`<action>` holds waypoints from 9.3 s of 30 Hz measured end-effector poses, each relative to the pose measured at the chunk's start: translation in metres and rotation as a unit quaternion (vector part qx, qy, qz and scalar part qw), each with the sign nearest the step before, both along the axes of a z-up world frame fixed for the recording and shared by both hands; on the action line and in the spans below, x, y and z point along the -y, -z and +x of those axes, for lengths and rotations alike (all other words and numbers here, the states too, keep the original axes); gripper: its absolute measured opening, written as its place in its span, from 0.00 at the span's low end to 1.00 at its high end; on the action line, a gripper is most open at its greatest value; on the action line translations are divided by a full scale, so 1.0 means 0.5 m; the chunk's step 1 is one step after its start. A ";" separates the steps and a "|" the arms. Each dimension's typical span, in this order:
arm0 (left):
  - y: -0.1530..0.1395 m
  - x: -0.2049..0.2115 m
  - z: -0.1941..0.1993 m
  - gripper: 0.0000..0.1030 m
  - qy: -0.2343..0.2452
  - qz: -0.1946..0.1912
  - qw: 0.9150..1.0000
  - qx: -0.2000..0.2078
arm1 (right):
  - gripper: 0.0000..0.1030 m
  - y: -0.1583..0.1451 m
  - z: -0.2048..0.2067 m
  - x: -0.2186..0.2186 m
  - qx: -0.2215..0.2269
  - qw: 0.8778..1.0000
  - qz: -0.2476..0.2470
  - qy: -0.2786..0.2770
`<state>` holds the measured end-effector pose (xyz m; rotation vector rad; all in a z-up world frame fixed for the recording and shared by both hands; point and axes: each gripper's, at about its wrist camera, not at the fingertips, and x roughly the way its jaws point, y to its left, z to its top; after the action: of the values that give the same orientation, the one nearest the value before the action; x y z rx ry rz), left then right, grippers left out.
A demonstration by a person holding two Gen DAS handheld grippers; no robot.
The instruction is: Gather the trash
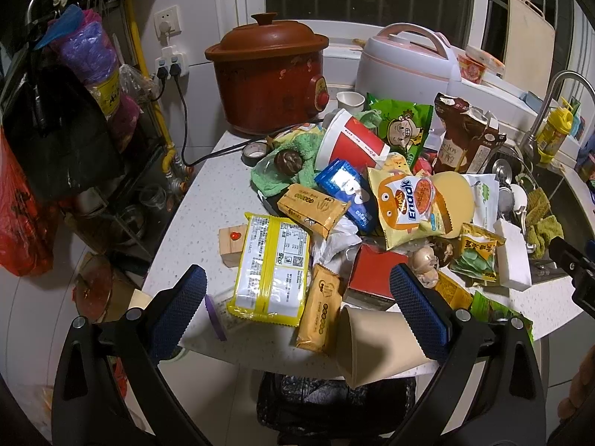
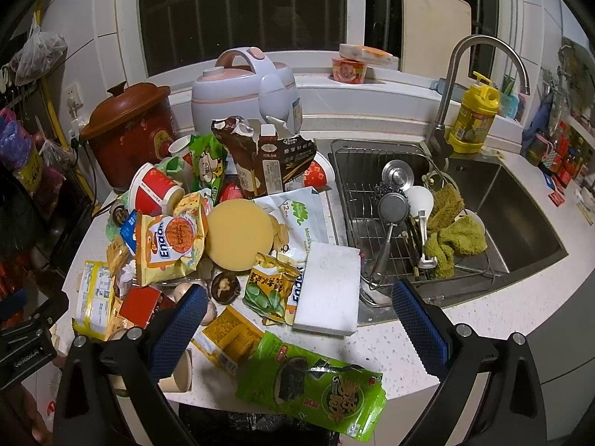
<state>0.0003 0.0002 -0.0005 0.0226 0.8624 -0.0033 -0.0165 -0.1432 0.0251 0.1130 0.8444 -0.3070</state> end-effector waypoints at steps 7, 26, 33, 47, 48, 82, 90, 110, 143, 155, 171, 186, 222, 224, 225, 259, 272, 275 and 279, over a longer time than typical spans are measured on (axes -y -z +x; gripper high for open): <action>0.000 0.000 0.000 0.93 0.001 0.000 1.000 0.000 | 0.95 0.001 0.000 0.000 0.000 1.000 0.000 0.001; 0.013 -0.010 -0.014 0.93 0.001 0.000 1.000 -0.001 | 0.95 0.002 0.000 0.002 -0.001 1.000 0.002 0.001; 0.013 -0.010 -0.015 0.93 0.001 0.000 1.000 -0.002 | 0.95 0.004 0.004 0.002 -0.001 1.000 0.003 0.001; 0.011 -0.008 -0.012 0.93 0.001 0.000 1.000 -0.003 | 0.95 0.002 0.000 0.004 -0.002 1.000 0.004 0.001; 0.011 -0.008 -0.011 0.93 0.001 0.000 1.000 -0.003 | 0.95 0.002 -0.002 0.004 -0.002 1.000 0.003 0.000; 0.096 -0.166 -0.063 0.94 -0.092 0.001 0.995 -0.039 | 0.95 0.139 0.247 -0.153 -0.039 0.990 0.025 -0.136; 0.115 -0.207 -0.076 0.94 -0.113 -0.004 0.992 -0.050 | 0.96 0.192 0.319 -0.153 -0.067 0.985 0.072 -0.138; 0.174 -0.105 0.057 0.93 0.024 -0.015 0.999 -0.039 | 0.39 0.063 0.207 -0.106 0.006 0.967 0.169 -0.191; 0.136 -0.161 -0.198 0.63 0.107 -0.043 0.991 -0.074 | 0.31 0.031 -0.082 -0.099 -0.051 0.946 0.165 -0.274; 0.527 -0.028 -0.248 0.63 0.176 -0.005 0.956 -0.234 | 0.31 0.448 -0.156 -0.129 -0.242 0.929 0.141 -0.244; 0.969 0.005 -0.190 0.71 0.112 0.031 0.916 -0.384 | 0.64 0.987 -0.100 -0.158 -0.354 0.912 0.105 -0.180; 0.926 0.006 -0.185 0.76 0.113 0.044 0.925 -0.361 | 0.69 0.892 -0.122 -0.183 -0.330 0.921 0.106 -0.176; 0.170 0.071 -0.142 0.87 0.156 0.007 0.988 0.013 | 0.57 0.162 0.038 0.137 0.010 0.992 0.124 -0.012; 0.152 0.097 -0.105 0.87 0.151 0.011 0.988 0.035 | 0.57 0.138 0.023 0.132 0.027 0.992 0.119 -0.025; 0.148 0.107 -0.090 0.87 0.146 0.013 0.988 0.042 | 0.57 0.127 0.017 0.128 0.033 0.992 0.118 -0.032; 0.344 -0.026 -0.261 0.49 0.166 -0.059 0.974 -0.146 | 0.58 0.283 -0.175 -0.165 -0.169 0.910 0.166 -0.340; 0.720 0.005 -0.197 0.50 0.132 -0.048 0.954 -0.264 | 0.58 0.746 -0.144 -0.183 -0.313 0.898 0.164 -0.263; 0.803 0.020 -0.182 0.51 0.137 -0.022 0.944 -0.298 | 0.60 0.819 -0.148 -0.188 -0.331 0.897 0.149 -0.252; 0.868 0.009 -0.166 0.72 0.109 -0.001 0.935 -0.337 | 0.64 0.885 -0.141 -0.183 -0.357 0.895 0.135 -0.232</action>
<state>-0.0829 -0.0042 -0.4346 0.1217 1.5454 -0.2329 -0.0868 -0.0516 -0.4172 0.0498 1.6093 0.2501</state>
